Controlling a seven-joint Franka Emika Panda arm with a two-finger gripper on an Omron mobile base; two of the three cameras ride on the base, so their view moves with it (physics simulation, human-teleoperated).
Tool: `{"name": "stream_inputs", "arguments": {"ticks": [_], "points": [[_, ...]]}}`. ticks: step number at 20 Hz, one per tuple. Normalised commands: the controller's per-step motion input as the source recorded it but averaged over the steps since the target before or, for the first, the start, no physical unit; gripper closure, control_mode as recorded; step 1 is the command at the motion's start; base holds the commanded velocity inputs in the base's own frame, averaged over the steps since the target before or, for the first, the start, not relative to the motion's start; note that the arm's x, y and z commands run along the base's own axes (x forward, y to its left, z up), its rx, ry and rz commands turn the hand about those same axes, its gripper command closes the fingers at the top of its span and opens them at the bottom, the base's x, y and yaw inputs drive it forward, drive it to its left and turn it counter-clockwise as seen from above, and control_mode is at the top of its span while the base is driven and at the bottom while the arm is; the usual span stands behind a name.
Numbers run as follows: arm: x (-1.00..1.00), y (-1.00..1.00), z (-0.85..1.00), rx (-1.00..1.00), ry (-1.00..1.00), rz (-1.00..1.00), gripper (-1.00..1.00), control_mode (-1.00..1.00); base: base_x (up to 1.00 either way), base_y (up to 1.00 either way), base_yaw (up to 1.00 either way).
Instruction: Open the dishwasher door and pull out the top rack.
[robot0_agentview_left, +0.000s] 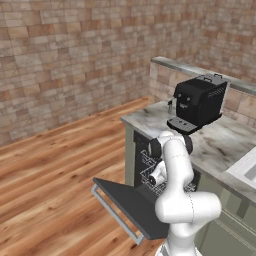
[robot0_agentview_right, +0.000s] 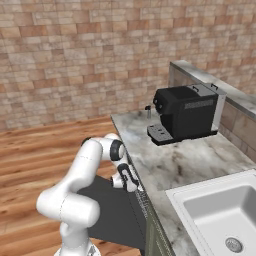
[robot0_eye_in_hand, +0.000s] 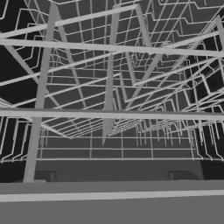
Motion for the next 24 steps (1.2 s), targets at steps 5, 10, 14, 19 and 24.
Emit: {"name": "stream_inputs", "arguments": {"ticks": [5, 10, 14, 19, 24], "points": [[-0.01, 0.44, -0.49, 0.20, 0.12, 0.07, -1.00, -1.00, 0.00, 0.00, 0.00], [-0.14, 0.61, -0.46, 0.19, 0.12, 0.04, -1.00, -1.00, 0.00, 0.00, 0.00], [-0.22, 0.64, -0.46, 0.20, 0.12, 0.00, -1.00, -1.00, 0.00, 0.00, 0.00], [-0.25, 0.66, -0.43, 0.21, 0.12, 0.00, -1.00, -1.00, 0.00, 0.00, 0.00], [-0.26, 0.68, -0.41, 0.19, 0.08, 0.00, -1.00, -1.00, 0.00, 0.00, 0.00]]}}
